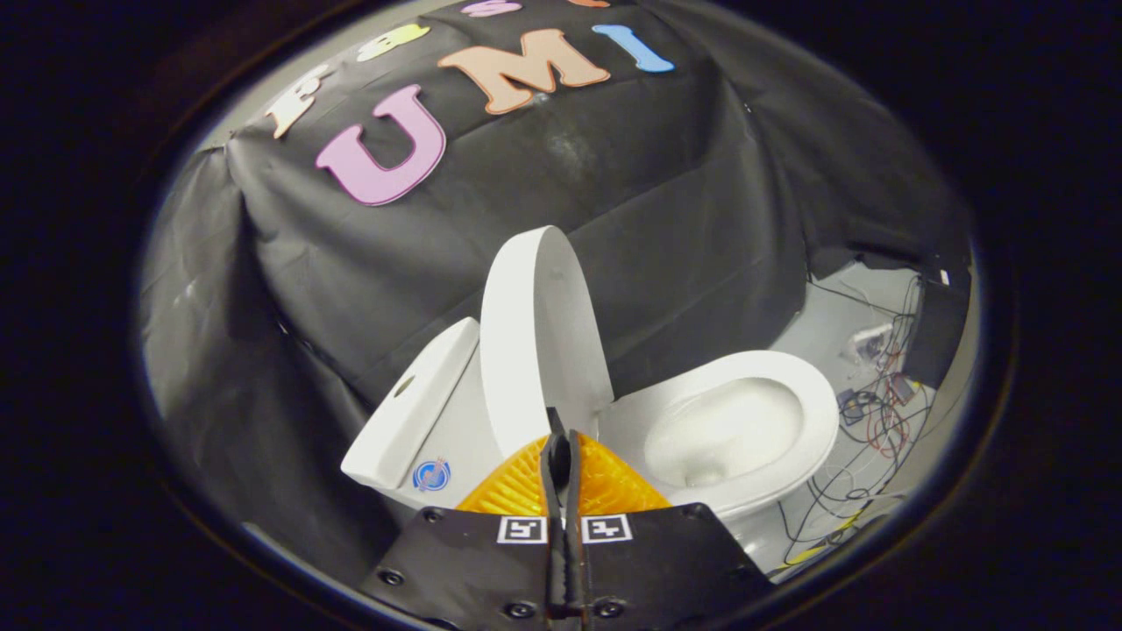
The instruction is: Open the toilet lid.
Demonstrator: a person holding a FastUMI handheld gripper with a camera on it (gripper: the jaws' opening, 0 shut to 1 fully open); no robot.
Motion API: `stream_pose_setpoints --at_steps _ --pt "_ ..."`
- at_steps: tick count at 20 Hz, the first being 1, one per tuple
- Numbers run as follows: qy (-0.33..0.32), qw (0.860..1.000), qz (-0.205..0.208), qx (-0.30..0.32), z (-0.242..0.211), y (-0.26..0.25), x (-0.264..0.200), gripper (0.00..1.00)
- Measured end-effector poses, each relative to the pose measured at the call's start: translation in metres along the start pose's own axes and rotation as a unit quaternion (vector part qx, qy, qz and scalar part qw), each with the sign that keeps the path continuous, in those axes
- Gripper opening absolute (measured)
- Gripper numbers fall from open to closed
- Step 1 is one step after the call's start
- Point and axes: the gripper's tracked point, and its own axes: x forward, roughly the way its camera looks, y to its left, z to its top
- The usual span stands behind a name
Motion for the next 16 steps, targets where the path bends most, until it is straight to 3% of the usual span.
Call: stream_pose_setpoints --at_steps 16 --pt "0.002 0.994 -0.031 -0.107 -0.023 0.085 0.020 0.01"
